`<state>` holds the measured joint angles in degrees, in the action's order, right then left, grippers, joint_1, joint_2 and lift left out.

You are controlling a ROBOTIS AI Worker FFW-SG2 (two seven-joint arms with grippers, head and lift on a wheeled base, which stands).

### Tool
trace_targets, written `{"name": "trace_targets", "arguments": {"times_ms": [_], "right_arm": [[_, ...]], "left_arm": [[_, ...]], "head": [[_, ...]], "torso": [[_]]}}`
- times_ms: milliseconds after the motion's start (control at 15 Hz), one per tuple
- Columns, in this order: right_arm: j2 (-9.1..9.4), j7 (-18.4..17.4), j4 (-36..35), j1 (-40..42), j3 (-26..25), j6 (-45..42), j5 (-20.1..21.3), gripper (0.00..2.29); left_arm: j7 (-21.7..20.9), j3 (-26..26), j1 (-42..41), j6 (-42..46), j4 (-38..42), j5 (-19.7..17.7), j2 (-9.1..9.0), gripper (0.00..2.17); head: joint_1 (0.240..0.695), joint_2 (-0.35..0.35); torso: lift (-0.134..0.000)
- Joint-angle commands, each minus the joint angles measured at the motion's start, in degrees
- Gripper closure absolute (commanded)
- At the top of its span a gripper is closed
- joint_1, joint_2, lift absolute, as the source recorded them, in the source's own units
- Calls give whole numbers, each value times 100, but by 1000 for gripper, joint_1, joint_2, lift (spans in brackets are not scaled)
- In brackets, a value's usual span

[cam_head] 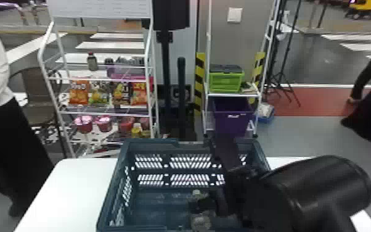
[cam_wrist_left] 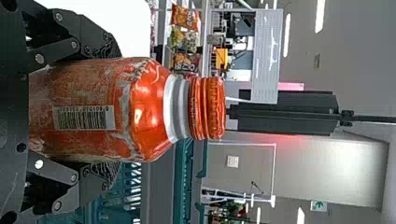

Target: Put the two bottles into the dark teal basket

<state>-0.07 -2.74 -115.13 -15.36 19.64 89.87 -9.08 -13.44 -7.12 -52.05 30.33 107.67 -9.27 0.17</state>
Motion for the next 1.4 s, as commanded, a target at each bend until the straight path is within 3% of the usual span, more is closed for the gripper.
{"name": "trace_targets", "arguments": {"times_ms": [0, 267, 533, 733, 867, 1000, 1133, 1333], "right_arm": [[-204, 1, -642, 490, -127, -554, 64, 33], [-907, 89, -1468, 1932, -496, -3823, 64, 33], [-1171, 159, -2013, 3619, -865, -6319, 117, 33], [-1145, 150, -2241, 5043, -1146, -7356, 152, 36], [-1101, 142, -2127, 5975, -1225, -8587, 143, 39], [-1074, 142, -1758, 6757, -1225, -10468, 143, 39], [-907, 159, -1257, 7346, -1269, -12032, 161, 43], [-784, 203, -361, 7785, -1252, -13632, 99, 43]], "left_arm": [[0, 0, -16, 12, 0, -40, -32, 2074], [0, 0, -16, 12, 0, -40, -9, 2074], [0, 9, -7, 12, 96, -40, 0, 2074], [-9, -97, -16, -6, 202, -128, 53, 2071], [-9, -158, -25, -6, 246, -163, 62, 2071], [-27, -176, -25, -41, 307, -172, 70, 2074], [-44, -264, -34, -146, 448, -181, 62, 2074], [-71, -422, -34, -463, 800, -181, 35, 2074]], "head": [[499, 0], [499, 0], [499, 0], [499, 0], [499, 0], [499, 0], [499, 0], [499, 0]], "torso": [[0], [0], [0], [0], [0], [0], [0], [0]]}}
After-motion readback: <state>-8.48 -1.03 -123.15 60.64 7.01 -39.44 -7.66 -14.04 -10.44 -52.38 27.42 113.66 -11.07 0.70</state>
